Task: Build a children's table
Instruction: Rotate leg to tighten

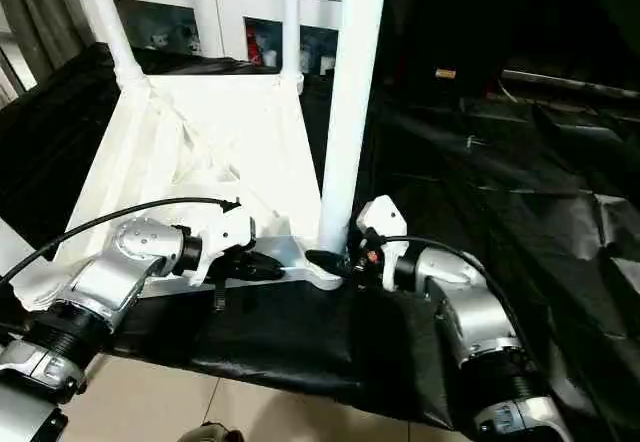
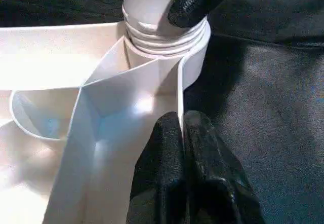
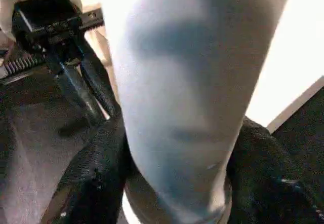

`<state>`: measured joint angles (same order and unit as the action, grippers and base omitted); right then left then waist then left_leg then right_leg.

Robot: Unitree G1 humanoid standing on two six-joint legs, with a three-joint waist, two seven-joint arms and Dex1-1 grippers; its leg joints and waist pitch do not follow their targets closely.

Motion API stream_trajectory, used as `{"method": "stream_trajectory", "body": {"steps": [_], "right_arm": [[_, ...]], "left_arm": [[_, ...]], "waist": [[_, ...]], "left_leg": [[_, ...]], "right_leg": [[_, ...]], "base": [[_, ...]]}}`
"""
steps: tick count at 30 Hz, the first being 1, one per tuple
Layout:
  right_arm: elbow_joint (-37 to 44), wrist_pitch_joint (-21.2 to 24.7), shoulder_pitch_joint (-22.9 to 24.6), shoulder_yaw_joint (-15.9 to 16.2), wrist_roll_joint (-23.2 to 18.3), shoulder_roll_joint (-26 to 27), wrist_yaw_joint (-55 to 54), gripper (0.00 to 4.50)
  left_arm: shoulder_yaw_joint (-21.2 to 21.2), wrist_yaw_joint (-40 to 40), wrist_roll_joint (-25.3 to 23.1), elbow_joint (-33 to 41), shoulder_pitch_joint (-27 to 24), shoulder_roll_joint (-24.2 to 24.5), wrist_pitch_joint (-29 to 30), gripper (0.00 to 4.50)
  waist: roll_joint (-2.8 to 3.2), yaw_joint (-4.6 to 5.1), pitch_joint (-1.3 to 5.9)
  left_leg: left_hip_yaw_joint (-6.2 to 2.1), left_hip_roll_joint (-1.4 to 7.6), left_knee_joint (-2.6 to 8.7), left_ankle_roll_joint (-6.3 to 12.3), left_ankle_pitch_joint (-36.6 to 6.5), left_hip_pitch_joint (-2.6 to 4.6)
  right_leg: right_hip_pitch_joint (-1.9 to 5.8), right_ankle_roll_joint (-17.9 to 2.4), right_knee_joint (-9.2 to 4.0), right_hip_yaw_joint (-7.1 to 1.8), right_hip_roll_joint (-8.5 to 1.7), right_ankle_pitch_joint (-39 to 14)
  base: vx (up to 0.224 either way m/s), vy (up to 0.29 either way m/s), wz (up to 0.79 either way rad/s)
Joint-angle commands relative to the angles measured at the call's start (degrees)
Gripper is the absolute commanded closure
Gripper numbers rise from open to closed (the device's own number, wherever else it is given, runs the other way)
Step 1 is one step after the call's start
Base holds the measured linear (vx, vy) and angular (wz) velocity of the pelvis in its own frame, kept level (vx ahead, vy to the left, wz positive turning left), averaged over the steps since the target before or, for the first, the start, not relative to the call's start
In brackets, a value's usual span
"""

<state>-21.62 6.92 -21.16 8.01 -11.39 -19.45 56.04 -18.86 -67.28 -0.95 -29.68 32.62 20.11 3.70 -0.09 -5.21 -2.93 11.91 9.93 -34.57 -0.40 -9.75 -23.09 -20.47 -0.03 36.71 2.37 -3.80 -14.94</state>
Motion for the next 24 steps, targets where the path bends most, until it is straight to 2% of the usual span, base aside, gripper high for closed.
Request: {"method": "stream_trajectory", "body": {"steps": [1, 6, 11, 12, 14, 15, 24], "right_arm": [[-1.1, -0.4, 0.1, 1.2, 1.9, -0.7, -0.5, 1.42], [-1.7, -1.4, 0.1, 1.6, 2.6, -1.3, -0.5, 1.42], [-2.0, -0.8, -0.2, 1.2, 2.2, -1.0, -0.4, 1.42], [-2.0, -0.8, -0.2, 1.2, 2.2, -1.0, -0.4, 1.58], [-2.1, -0.6, -0.2, 1.2, 2.1, -1.0, 0.0, 1.58], [-2.2, -0.6, -0.2, 1.3, 2.1, -1.0, 0.0, 1.78], [-2.2, -0.4, 0.2, 1.9, 1.5, -1.5, 1.8, 1.91]], "left_arm": [[-1.1, -0.1, -0.5, 0.7, -0.3, -0.4, 0.1, 4.5], [-1.2, -0.2, -0.5, 0.8, -0.3, -0.2, 0.0, 4.5], [-1.2, -0.3, -0.5, 0.8, -0.4, -0.1, 0.1, 4.5], [-1.2, -0.3, -0.5, 0.8, -0.4, -0.1, 0.1, 4.5], [-1.2, -0.3, -0.5, 0.9, -0.4, -0.1, 0.1, 4.5], [-1.2, -0.3, -0.5, 0.9, -0.4, 0.0, 0.1, 4.5], [-1.3, -0.4, -0.5, 0.8, -0.4, 0.1, 0.3, 4.5]], "waist": [[-0.29, 0.25, 3.59], [-0.26, 0.28, 3.52], [-0.33, 0.26, 3.51], [-0.33, 0.26, 3.49], [-0.27, 0.28, 3.47], [-0.3, 0.31, 3.47], [-0.41, 0.23, 3.49]], "left_leg": [[-2.1, 4.21, 4.13, 1.96, -8.3, 2.2], [-2.16, 4.28, 4.22, 1.67, -9.4, 2.22], [-2.14, 4.28, 4.19, 2.01, -9.0, 2.23], [-2.14, 4.26, 4.19, 2.0, -9.1, 2.19], [-2.16, 4.29, 4.24, 1.78, -9.5, 2.19], [-2.17, 4.31, 4.28, 1.68, -9.6, 2.22], [-2.12, 4.29, 4.19, 2.15, -8.8, 2.18]], "right_leg": [[0.95, -14.4, -4.17, -2.55, -5.37, 3.2], [0.95, -14.1, -4.34, -2.58, -5.41, 1.4], [0.93, -14.3, -4.26, -2.56, -5.39, 2.0], [0.95, -14.3, -4.31, -2.57, -5.43, 1.7], [0.93, -14.2, -4.38, -2.55, -5.4, 1.1], [0.91, -14.2, -4.35, -2.55, -5.37, 1.0], [0.93, -14.2, -4.3, -2.56, -5.4, 1.7]], "base": [[0.0, 0.0, 0.0], [0.0, 0.0, 0.0], [0.0, 0.0, 0.0], [0.0, 0.0, 0.0], [0.0, 0.0, 0.0], [0.0, 0.0, 0.0], [0.0, 0.0, 0.0]]}}
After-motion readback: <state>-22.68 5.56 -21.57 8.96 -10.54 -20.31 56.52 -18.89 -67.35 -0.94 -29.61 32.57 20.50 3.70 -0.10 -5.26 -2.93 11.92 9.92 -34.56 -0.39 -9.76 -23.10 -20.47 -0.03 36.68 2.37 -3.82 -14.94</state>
